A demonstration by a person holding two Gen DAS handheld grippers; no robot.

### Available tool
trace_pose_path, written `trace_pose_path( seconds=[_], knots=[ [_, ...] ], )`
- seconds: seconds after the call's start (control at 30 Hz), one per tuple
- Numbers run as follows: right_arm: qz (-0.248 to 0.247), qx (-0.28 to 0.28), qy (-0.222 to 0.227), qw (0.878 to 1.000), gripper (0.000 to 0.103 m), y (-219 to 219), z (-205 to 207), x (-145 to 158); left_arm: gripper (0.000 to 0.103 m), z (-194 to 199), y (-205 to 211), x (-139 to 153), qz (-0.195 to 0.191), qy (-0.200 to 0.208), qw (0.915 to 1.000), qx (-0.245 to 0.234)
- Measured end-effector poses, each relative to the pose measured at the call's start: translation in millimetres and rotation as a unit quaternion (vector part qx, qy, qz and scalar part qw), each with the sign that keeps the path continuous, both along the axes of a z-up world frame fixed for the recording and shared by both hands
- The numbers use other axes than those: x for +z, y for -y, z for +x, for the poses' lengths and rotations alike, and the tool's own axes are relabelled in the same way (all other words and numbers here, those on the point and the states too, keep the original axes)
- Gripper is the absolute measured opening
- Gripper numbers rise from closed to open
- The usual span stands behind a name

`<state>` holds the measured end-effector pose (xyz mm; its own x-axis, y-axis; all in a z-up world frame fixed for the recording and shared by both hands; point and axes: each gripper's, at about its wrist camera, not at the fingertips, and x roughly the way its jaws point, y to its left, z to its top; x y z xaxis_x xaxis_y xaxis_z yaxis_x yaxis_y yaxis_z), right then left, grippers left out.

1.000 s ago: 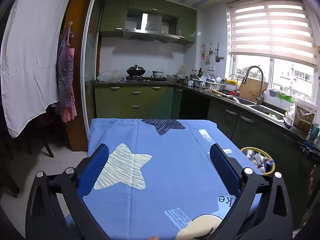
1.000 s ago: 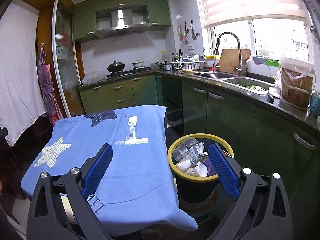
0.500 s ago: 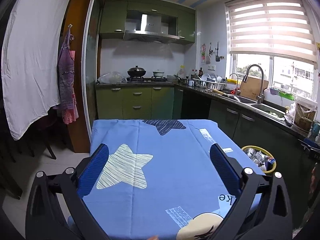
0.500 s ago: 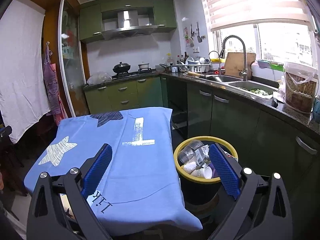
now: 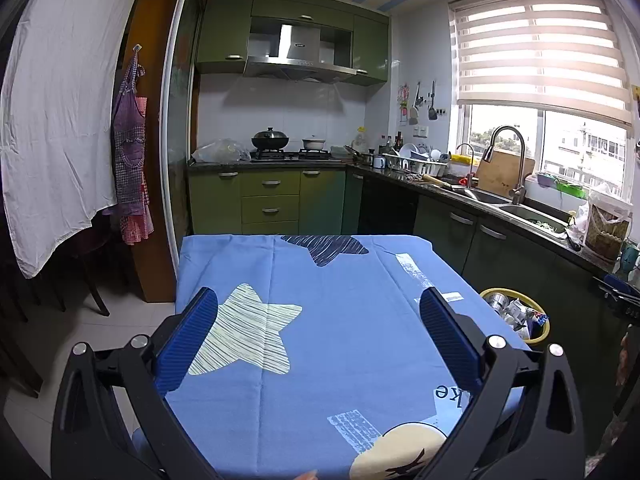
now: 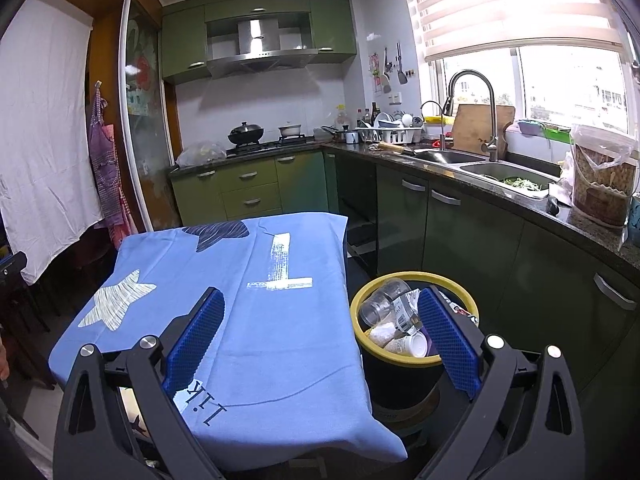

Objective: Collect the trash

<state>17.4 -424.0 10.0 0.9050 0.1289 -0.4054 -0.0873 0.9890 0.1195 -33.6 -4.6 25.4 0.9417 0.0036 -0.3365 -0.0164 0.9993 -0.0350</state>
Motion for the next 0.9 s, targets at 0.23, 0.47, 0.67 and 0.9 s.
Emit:
trace_pose_path(
  seconds=[0.23,0.47,0.67,0.9],
  knots=[
    [0.000,0.002,-0.001,1.000,0.096,-0.1,0.4,-1.3,0.097,2.0,1.8,-2.8,-0.002,-0.004,1.0000,-0.006],
    [0.000,0.002,-0.003,1.000,0.096,-0.2,1.0,-3.0,0.096,2.4,2.2,-3.1,-0.002,-0.006,1.0000,-0.008],
    [-0.001,0.002,-0.003,1.000,0.096,-0.7,1.2,-3.5,0.097,2.7,2.8,-3.9,-0.003,-0.007,0.9999,-0.008],
    [0.000,0.002,-0.003,1.000,0.096,-0.6,1.2,-2.8,0.096,3.3,4.4,-4.7,0.000,-0.008,0.9999,-0.010]
  ],
)
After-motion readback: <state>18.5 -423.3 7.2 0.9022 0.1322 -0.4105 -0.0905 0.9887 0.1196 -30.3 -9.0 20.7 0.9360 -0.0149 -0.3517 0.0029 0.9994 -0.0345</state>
